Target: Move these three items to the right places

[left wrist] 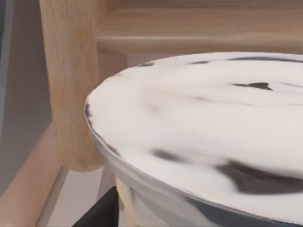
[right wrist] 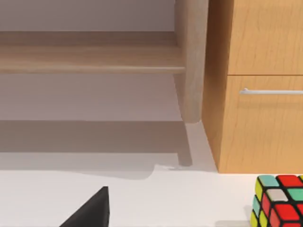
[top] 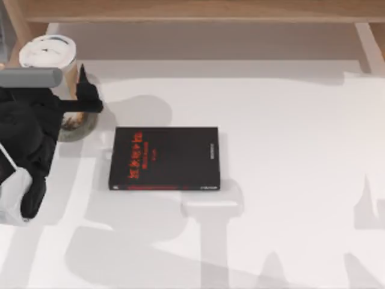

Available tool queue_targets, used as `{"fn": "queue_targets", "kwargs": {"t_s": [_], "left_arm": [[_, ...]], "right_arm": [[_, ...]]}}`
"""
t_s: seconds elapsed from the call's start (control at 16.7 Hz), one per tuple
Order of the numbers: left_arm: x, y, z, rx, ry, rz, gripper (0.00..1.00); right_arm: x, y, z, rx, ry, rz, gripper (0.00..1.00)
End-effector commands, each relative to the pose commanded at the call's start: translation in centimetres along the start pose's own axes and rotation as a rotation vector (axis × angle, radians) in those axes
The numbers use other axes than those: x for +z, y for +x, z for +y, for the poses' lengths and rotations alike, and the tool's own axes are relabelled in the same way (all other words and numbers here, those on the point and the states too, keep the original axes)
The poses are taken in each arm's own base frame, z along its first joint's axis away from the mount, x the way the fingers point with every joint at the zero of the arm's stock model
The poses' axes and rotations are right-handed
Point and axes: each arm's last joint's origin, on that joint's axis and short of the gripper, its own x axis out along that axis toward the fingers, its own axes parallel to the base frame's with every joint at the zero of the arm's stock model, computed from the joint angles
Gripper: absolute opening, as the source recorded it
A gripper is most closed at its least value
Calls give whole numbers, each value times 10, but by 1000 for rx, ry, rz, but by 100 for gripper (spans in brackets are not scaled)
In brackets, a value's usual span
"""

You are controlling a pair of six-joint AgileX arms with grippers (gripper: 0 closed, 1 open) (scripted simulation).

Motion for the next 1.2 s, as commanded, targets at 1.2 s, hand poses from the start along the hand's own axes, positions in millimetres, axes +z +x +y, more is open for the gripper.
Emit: {"fn": "queue_targets", "kwargs": {"t_s": [1.2], "left_arm": [[6, -30, 0, 3, -1, -3, 100]], "right_arm": [[0, 0, 0, 0, 0, 0, 100]]}}
